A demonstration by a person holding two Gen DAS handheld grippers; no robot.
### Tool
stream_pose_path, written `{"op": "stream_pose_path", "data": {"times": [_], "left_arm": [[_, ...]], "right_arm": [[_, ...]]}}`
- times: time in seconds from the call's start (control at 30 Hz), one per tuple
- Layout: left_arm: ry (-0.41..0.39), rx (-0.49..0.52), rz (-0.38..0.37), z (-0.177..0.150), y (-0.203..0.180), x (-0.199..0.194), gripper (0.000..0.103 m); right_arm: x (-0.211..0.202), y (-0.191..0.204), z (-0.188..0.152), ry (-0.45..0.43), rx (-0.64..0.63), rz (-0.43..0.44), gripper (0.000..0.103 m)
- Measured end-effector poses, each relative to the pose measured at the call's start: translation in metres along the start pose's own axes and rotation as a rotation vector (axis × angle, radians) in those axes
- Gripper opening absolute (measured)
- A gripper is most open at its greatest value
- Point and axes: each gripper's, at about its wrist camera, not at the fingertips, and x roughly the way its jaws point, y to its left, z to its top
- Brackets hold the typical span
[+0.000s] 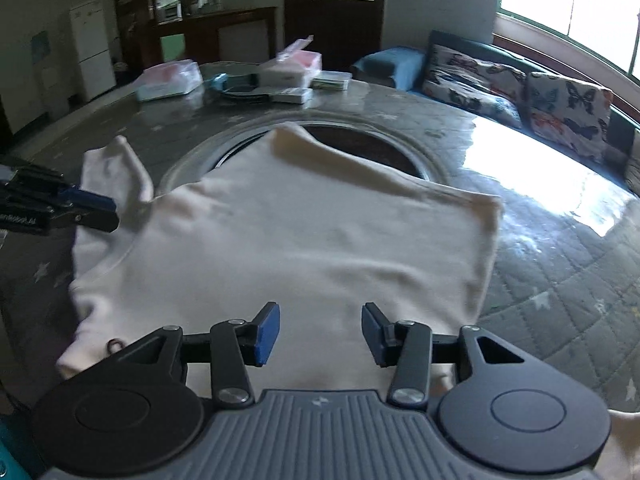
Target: Fold clothes
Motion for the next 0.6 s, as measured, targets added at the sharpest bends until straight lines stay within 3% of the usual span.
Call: {"op": "stream_pose_path", "data": {"times": [0.33,0.6], "left_arm": [[-0.023,-0.016,0.042,-0.005,0.013,-0.019,0.025],[-0.032,-0.028,0.031,-0.013,0.016,-0.026,0.025]], "right_arm": [[-0.006,0.010,-0.002,-0.014,-0.004,0.006,0.048],[-0.013,0.023,0.000,-0.030,-0.036,0.030,0.048]]}}
